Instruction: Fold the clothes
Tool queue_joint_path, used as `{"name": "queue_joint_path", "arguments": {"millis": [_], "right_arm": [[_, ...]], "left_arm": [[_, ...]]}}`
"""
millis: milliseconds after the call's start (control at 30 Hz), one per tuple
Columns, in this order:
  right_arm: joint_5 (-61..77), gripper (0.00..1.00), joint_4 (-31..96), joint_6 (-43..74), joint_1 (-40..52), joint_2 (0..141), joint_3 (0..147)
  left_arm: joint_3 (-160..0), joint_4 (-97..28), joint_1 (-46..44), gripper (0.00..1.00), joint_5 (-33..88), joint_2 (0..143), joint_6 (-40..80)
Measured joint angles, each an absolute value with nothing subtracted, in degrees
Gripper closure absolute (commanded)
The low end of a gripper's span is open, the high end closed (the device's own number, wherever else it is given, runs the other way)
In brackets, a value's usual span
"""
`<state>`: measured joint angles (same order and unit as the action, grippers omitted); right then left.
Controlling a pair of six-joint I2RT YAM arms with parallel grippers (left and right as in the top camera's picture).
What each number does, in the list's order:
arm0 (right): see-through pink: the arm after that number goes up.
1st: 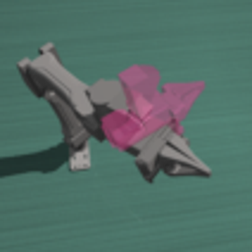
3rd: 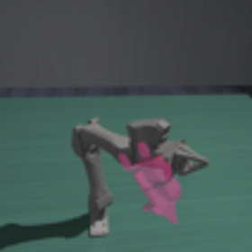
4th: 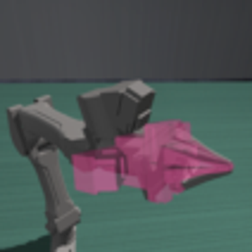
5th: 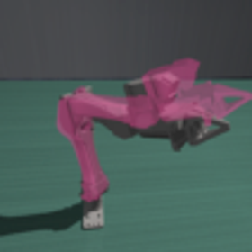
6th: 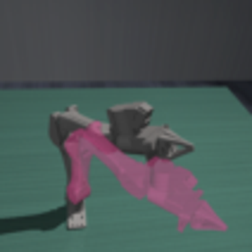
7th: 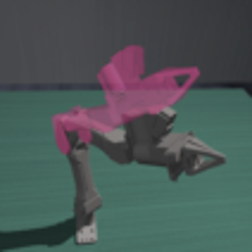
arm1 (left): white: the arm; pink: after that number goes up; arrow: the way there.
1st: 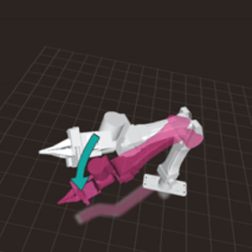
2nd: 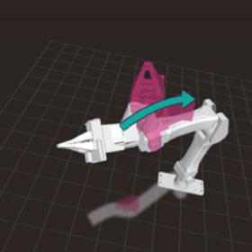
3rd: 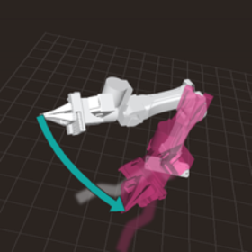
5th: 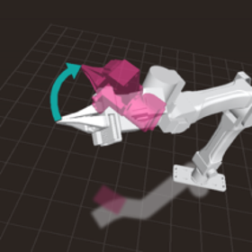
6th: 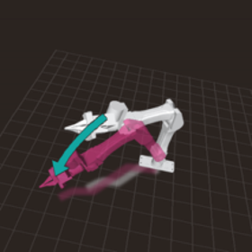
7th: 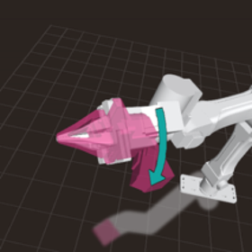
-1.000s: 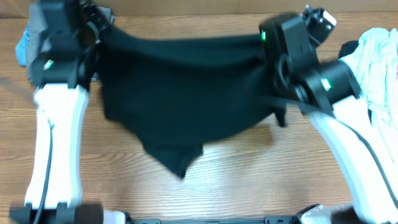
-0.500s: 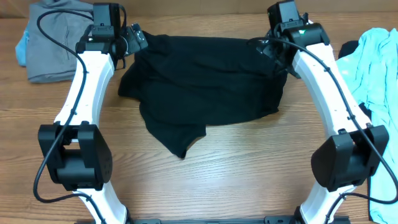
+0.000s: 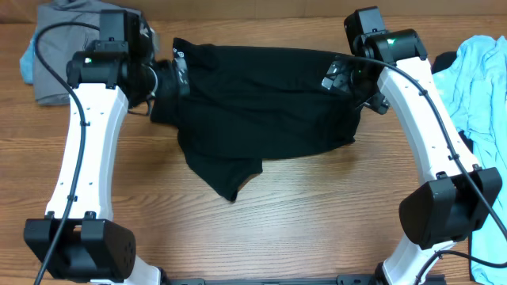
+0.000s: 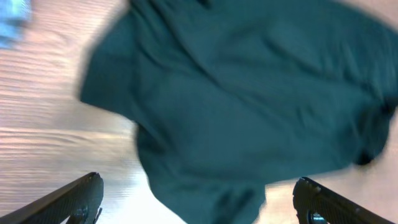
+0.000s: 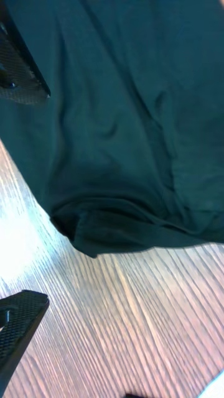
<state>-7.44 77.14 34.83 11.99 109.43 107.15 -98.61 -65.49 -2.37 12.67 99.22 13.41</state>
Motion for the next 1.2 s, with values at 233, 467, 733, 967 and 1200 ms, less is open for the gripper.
{"name": "queue_joint_path", "arguments": {"millis": [233,467,733,967,1200], "right_arm": [[-5.9,0.00,75.6,33.2,12.0,109.4,105.2],[-5.8,0.00,74.4,33.0,12.0,109.4,102.6],[-5.8,0.00,72.1,32.9,12.0,109.4,102.5],[-5.8,0.00,71.1,32.9,12.0,109.4,102.5],[-5.8,0.00,71.1,32.9,12.0,109.4,102.5]], "left_arm": [[-90.7,-65.1,-13.0,0.00,16.2,99.4,10.1],[-81.1,-61.2,-22.4,0.00,11.0,99.7,12.1],[-73.5,-56.7,-26.8,0.05,9.5,100.4,12.8],[-72.4,-56.4,-29.6,0.07,9.3,104.5,13.3],[-72.3,-56.3,-30.4,0.25,9.2,110.6,13.3]]}}
